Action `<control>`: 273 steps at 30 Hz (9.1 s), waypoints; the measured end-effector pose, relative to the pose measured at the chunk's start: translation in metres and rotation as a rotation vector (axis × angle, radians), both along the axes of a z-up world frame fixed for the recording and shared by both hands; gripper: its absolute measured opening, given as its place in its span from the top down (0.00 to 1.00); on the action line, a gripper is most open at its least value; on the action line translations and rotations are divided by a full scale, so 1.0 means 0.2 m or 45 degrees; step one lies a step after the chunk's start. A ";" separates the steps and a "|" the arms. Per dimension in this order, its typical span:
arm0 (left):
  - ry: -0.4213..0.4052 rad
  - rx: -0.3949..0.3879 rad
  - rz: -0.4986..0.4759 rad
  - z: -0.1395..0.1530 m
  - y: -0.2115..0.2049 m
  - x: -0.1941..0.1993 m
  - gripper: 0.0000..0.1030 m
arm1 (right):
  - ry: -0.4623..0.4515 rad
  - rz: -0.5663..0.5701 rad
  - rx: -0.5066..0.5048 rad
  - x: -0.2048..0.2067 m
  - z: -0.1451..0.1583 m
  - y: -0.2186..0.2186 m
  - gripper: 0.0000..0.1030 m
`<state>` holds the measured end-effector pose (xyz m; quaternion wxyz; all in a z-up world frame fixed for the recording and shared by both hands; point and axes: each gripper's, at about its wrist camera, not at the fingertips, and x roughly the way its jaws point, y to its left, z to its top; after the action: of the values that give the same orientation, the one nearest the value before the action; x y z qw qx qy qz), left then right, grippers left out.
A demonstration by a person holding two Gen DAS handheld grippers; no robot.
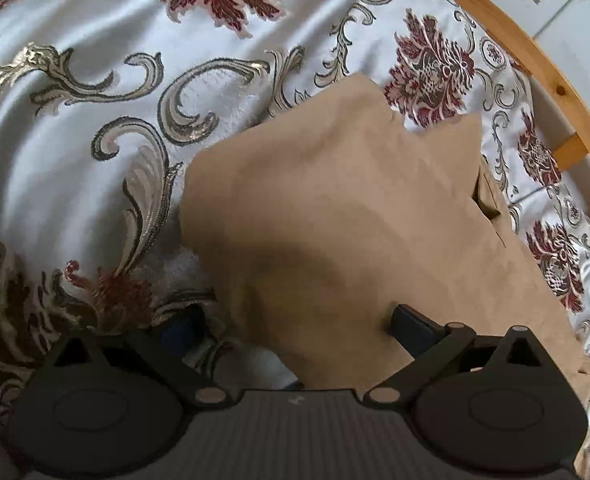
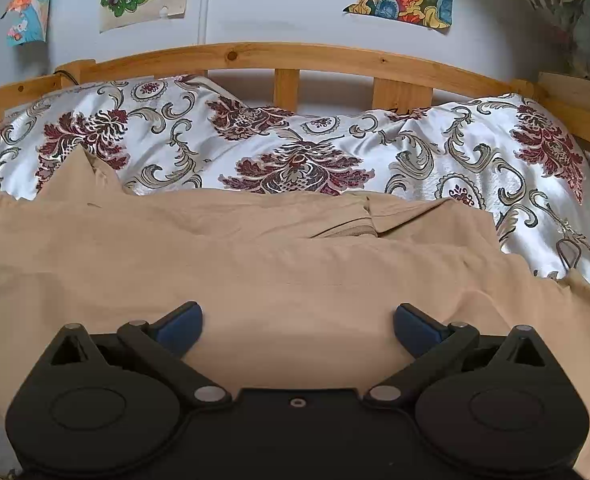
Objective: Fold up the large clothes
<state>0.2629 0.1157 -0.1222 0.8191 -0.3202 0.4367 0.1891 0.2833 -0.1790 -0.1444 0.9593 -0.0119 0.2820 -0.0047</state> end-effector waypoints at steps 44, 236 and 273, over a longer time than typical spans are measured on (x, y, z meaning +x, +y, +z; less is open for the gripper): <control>-0.599 0.773 -1.317 0.57 -1.29 0.04 1.00 | 0.161 -0.206 1.210 -0.18 0.38 -1.22 0.29; -0.195 -0.486 -1.237 -0.11 -0.89 0.69 0.26 | 0.549 -0.210 0.661 -0.09 0.10 -1.05 0.29; -0.234 0.307 -0.810 0.17 -0.63 0.64 0.16 | 0.190 0.008 0.473 0.19 0.19 -0.51 0.30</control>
<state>0.3900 -0.0104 -0.0874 0.9048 -0.0849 0.4136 -0.0550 0.3208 -0.2820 -0.1074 0.9215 0.1642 0.3483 0.0512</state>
